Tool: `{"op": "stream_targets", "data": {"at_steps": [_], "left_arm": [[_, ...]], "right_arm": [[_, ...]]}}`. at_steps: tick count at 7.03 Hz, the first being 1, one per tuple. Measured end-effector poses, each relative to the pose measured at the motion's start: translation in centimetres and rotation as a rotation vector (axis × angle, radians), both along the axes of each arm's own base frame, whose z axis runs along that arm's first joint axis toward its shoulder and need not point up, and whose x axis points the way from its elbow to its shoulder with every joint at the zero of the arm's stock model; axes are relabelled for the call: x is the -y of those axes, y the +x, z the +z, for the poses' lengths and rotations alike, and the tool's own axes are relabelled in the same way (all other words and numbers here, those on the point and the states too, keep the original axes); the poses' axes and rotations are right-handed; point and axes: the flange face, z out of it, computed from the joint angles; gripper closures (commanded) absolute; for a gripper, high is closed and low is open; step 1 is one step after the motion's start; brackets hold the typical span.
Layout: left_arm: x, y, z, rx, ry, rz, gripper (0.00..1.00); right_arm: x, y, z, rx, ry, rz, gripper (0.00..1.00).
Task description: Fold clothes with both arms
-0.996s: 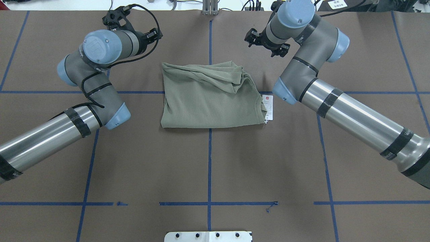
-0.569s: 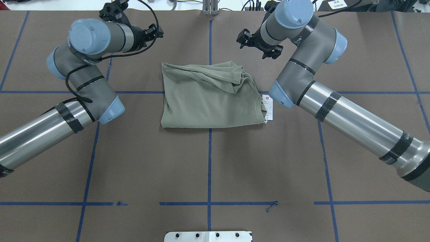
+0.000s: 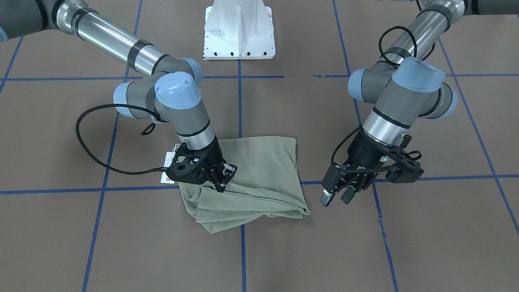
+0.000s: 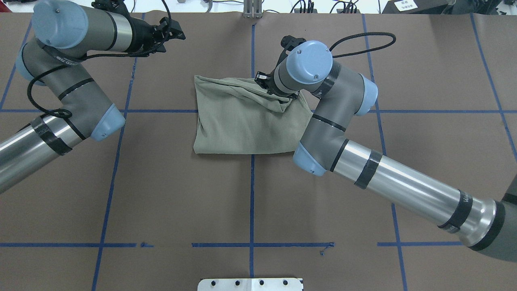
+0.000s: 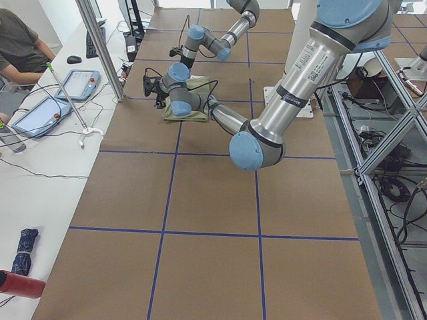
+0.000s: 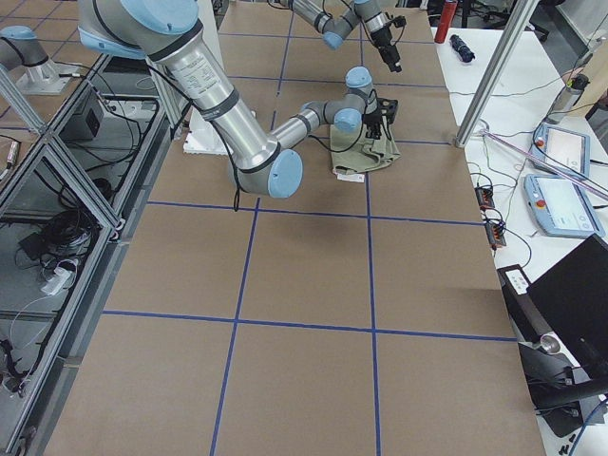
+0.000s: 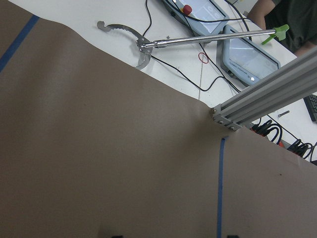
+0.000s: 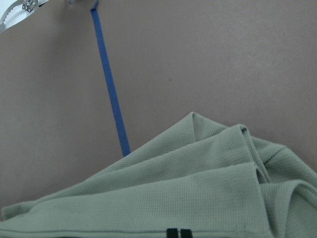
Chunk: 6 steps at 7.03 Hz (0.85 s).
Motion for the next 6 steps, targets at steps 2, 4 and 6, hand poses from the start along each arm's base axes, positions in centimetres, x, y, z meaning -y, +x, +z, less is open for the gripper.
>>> {"op": "stream_targets", "data": {"at_steps": [2,4,6], "left_arm": [[-0.1,-0.2,-0.2,-0.004,0.003,0.001,0.24],[-0.3,-0.4,-0.6,-0.011,0.005,0.0,0.23],[-0.7,-0.7,-0.7,-0.017,0.007,-0.001,0.23]], "right_arm": [[-3.3,-3.6,-0.6,-0.022,0.026,-0.013,1.0],[-3.0,-5.5,-0.3,-0.058,0.028,-0.01,1.0],[0.8,-6.2,0.2,-0.119,0.021,0.017,1.0]]}}
